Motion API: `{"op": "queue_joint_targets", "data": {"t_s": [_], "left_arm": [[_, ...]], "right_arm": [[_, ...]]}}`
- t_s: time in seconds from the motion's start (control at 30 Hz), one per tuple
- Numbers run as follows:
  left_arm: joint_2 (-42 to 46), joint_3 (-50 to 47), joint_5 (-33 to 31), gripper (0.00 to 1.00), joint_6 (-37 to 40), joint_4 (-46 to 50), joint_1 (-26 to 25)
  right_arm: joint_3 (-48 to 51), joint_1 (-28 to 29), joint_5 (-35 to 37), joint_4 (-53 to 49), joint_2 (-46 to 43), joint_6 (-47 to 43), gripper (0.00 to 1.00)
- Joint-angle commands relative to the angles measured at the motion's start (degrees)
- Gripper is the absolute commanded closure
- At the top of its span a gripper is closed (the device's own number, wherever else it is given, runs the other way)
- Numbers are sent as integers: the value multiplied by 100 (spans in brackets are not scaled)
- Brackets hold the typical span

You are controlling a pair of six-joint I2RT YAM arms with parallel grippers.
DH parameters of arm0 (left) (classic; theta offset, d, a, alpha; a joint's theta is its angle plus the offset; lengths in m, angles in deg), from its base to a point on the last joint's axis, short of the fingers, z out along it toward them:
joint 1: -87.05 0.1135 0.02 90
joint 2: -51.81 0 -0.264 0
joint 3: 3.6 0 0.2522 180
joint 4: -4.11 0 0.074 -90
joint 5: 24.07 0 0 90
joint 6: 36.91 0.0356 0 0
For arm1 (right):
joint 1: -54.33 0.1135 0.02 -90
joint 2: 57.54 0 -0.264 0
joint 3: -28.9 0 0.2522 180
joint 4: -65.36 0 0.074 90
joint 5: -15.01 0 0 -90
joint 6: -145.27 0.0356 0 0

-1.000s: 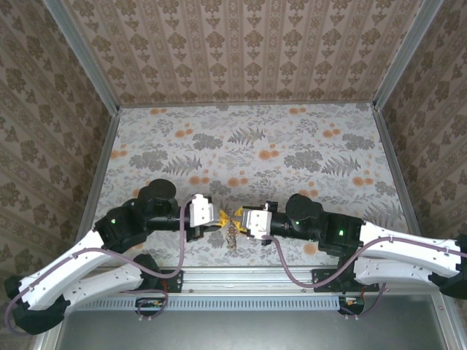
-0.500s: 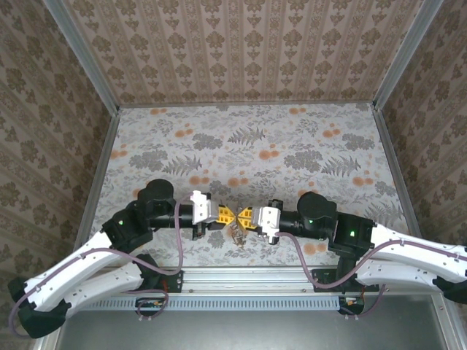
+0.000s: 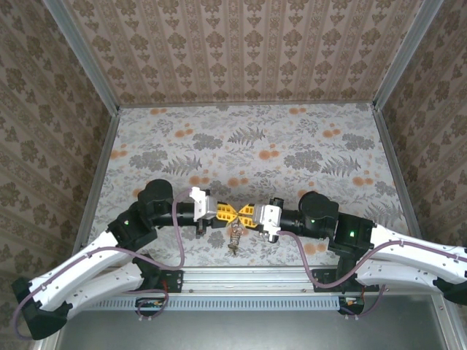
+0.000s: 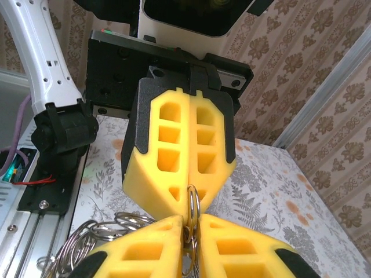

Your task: Put the keys on the keyring

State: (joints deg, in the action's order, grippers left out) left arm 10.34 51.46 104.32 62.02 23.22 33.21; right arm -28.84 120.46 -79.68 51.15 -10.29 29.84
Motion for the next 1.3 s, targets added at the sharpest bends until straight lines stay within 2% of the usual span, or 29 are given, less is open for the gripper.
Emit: {"op": "queue_joint_targets", "data": {"t_s": [0.0,0.1,0.17,0.23,0.27,0.33,0.37,0.43,0.53,0.7,0.93,1.27], "left_arm": [[-41,112,365,100,-128,-534,-8],[-19,114,337,100,-120,-509,-8],[4,174,218,100,-83,-337,-10],[64,381,-112,100,128,257,-15],[86,505,-414,95,262,583,-27],[63,827,-866,78,533,1353,-119],[38,958,-1068,73,632,1613,-179],[-63,1207,-1513,69,833,2072,-398],[-274,1480,-1931,69,1067,2502,-654],[-559,1625,-2184,69,1273,2731,-777],[-726,1649,-2196,70,1405,2836,-783],[-912,1731,-2215,74,1533,2942,-785]], "right_arm": [[66,-38,-76,168,24,5,91],[50,-47,-21,142,26,-38,100],[24,-48,141,75,26,-118,100],[-49,-47,401,-79,25,-233,100],[-78,-42,503,-146,26,-277,100],[-146,-47,767,-276,74,-350,100],[-189,-47,857,-350,127,-371,100],[-307,-43,957,-502,299,-397,100],[-365,-22,917,-545,413,-386,100],[-408,-12,736,-575,377,-395,100],[-369,40,387,-513,296,-381,100],[-466,40,260,-551,418,-375,100]]}}
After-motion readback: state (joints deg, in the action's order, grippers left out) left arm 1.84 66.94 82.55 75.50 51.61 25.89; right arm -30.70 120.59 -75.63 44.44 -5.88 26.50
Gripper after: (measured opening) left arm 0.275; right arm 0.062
